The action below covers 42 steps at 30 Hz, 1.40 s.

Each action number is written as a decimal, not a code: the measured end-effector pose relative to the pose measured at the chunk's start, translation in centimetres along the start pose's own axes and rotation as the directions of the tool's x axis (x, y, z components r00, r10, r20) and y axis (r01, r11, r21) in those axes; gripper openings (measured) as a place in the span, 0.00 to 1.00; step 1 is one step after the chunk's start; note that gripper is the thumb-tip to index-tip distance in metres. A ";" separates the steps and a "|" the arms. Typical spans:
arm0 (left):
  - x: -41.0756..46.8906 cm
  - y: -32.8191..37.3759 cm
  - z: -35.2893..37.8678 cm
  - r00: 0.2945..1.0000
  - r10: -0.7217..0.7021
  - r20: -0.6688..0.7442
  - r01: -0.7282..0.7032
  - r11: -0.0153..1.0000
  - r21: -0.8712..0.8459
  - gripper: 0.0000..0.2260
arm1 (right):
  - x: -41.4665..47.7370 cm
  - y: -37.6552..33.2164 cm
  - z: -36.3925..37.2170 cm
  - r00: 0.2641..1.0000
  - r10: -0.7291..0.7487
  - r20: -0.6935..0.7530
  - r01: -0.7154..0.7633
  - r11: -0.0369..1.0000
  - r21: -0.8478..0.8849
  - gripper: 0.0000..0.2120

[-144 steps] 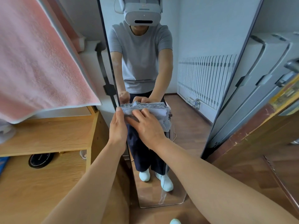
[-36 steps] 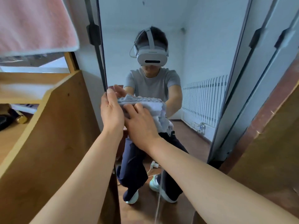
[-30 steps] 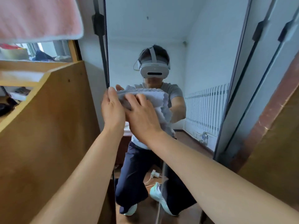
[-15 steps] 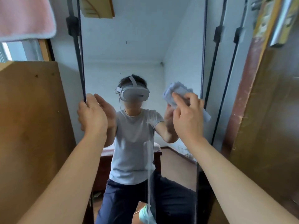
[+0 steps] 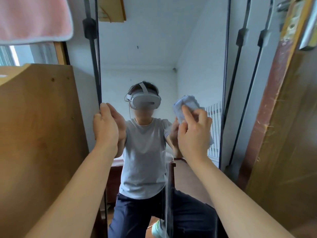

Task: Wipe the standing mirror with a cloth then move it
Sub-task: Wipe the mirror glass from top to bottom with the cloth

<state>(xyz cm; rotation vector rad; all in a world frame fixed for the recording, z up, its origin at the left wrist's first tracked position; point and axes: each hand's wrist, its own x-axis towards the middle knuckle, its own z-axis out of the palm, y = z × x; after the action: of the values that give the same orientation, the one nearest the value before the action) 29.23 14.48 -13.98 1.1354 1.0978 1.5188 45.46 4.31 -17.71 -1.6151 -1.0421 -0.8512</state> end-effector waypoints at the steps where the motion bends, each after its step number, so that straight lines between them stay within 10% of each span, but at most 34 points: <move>1: -0.4 0.0 -0.4 1.000 0.006 0.022 -0.006 1.000 -0.016 0.24 | -0.2 -0.9 0.5 0.999 -0.027 0.025 0.026 1.000 0.017 0.20; 14: -1.3 -0.9 -2.8 0.990 -0.011 0.139 0.029 0.991 -0.128 0.20 | -3.5 -12.2 4.6 0.819 -0.399 0.412 0.291 0.908 0.300 0.20; 20: -1.7 -2.3 -3.1 0.994 -0.001 0.111 0.010 0.997 -0.077 0.16 | -4.9 -8.5 3.9 0.764 -0.523 0.377 0.467 0.852 0.235 0.15; 42: -1.7 -4.0 -0.2 0.987 -0.004 -0.162 -0.009 0.997 -0.074 0.14 | -3.6 8.9 -3.0 0.999 -0.045 -0.002 0.046 0.999 0.028 0.17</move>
<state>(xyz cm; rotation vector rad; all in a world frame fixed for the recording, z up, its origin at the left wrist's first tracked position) 29.93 13.49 -18.14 0.9762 1.1375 1.6634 52.17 -0.65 -23.35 -1.5726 -1.0887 -0.8645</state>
